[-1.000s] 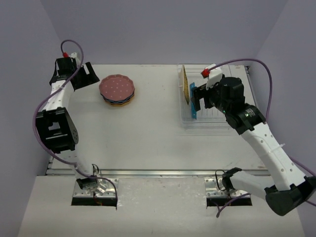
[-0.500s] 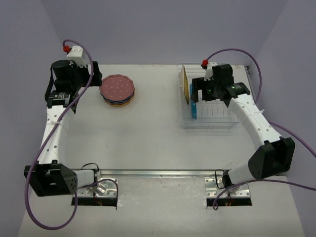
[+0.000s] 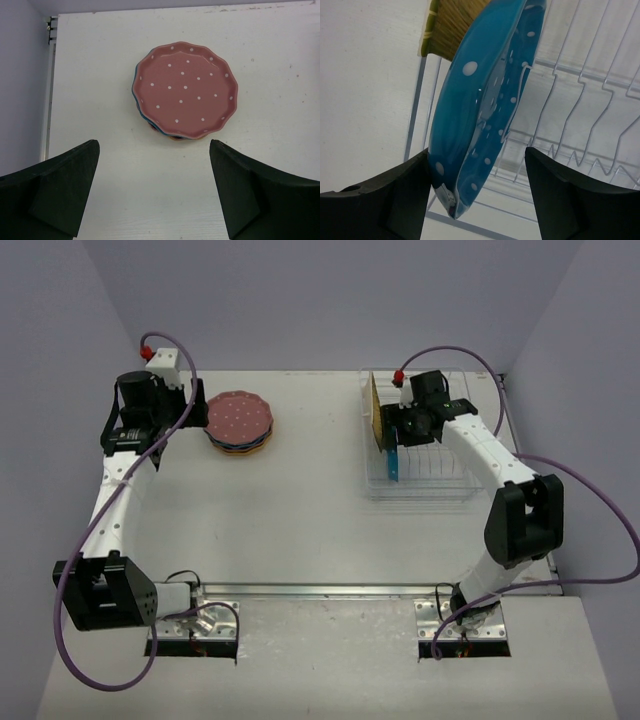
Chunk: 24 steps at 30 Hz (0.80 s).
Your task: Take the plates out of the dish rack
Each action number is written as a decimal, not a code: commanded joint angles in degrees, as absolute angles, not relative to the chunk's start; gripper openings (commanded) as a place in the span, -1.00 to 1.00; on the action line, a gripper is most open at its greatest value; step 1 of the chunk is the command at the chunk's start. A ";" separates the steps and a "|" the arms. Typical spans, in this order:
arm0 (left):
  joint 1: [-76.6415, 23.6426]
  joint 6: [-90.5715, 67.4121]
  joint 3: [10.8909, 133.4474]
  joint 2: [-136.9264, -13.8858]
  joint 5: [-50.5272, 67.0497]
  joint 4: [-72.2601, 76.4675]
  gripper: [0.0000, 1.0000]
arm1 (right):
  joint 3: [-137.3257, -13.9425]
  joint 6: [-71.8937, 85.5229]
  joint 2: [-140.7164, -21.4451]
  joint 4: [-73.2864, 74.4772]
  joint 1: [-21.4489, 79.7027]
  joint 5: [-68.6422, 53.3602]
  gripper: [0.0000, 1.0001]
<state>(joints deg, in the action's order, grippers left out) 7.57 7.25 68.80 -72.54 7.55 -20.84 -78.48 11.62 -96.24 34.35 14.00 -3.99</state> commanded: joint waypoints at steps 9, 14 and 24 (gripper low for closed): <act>7.82 6.24 68.77 -73.30 8.61 -17.84 0.79 | -80.38 14.27 -96.73 32.34 14.10 -9.74 -0.19; 7.76 5.91 69.13 -73.56 8.79 -17.93 0.79 | -80.07 15.62 -95.08 32.96 14.06 -10.59 -0.55; 7.82 4.84 69.95 -74.04 9.18 -18.58 0.80 | -82.53 18.97 -90.43 35.25 12.75 -13.66 -1.00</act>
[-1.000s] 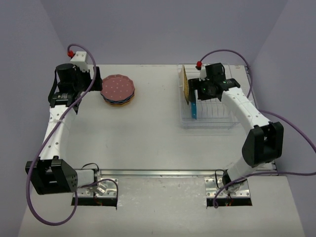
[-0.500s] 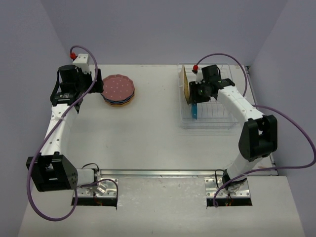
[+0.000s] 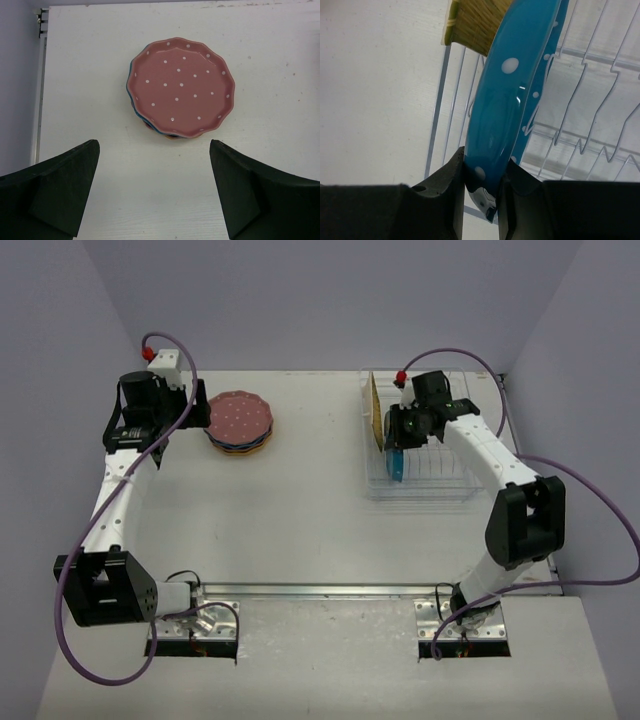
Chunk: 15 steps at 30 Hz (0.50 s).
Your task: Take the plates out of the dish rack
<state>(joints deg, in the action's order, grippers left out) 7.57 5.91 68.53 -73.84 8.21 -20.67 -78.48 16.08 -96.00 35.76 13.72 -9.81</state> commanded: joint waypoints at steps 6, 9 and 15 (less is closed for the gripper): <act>7.82 4.26 70.76 -74.13 9.49 -19.43 1.00 | -86.38 23.03 -89.04 36.56 9.06 -19.44 -1.00; 7.82 3.73 71.13 -74.09 10.04 -19.69 1.00 | -89.02 23.64 -88.95 36.77 7.42 -22.19 -1.00; 7.82 2.26 72.62 -74.56 11.20 -20.57 1.00 | -93.67 21.42 -88.38 38.26 6.46 -25.47 -1.00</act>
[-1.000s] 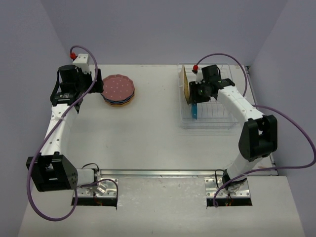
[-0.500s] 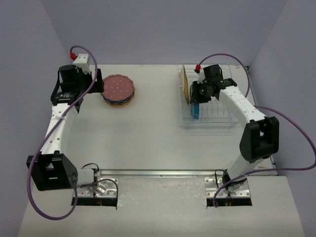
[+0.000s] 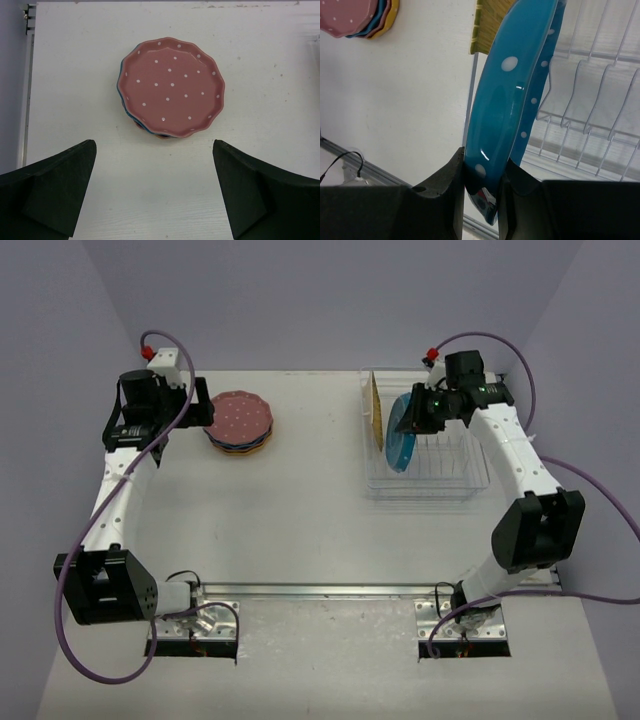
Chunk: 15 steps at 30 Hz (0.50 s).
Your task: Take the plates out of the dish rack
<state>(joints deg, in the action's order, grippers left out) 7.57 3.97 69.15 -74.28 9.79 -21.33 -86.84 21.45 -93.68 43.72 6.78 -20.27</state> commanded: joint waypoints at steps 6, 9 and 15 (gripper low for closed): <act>7.82 1.69 73.21 -74.08 13.65 -21.94 1.00 | -97.01 13.65 -86.87 38.97 6.42 -26.03 -1.00; 7.82 1.43 73.34 -73.53 15.08 -22.21 1.00 | -97.84 9.90 -85.59 38.90 6.50 -25.58 -1.00; 7.82 0.61 75.23 -73.13 20.48 -23.82 1.00 | -94.23 -5.40 -78.77 35.34 8.52 -27.51 -1.00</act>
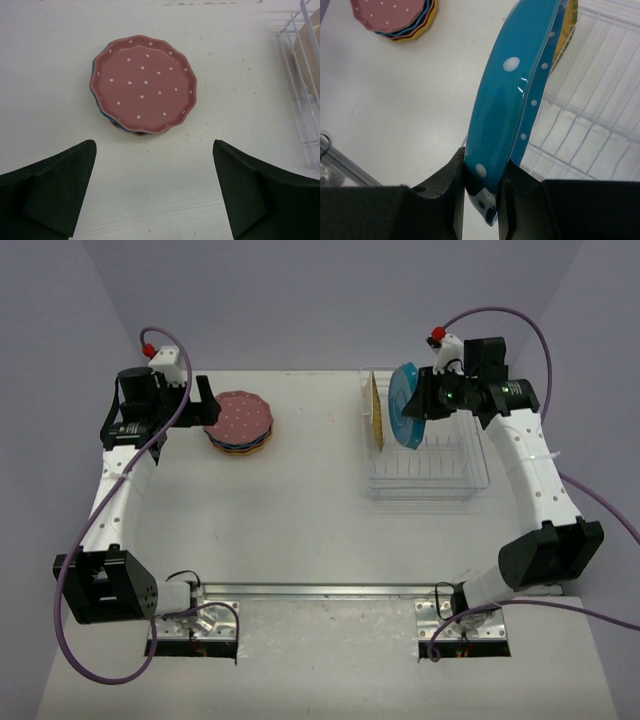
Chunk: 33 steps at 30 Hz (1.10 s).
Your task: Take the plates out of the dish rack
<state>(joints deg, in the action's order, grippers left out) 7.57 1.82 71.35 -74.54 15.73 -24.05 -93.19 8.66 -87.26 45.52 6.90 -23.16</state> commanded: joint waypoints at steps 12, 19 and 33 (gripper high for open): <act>3.32 -5.27 73.10 -73.74 38.93 -26.38 0.92 | -61.54 -49.99 -58.05 11.00 36.27 -7.53 -1.00; -0.22 -5.14 70.65 -74.26 53.00 -27.83 0.85 | -43.46 -75.79 -49.44 -8.60 46.81 -5.97 -1.00; -14.68 9.42 68.25 -81.22 52.20 -42.60 0.65 | -24.96 -97.87 -47.21 -28.51 48.87 -17.19 -1.00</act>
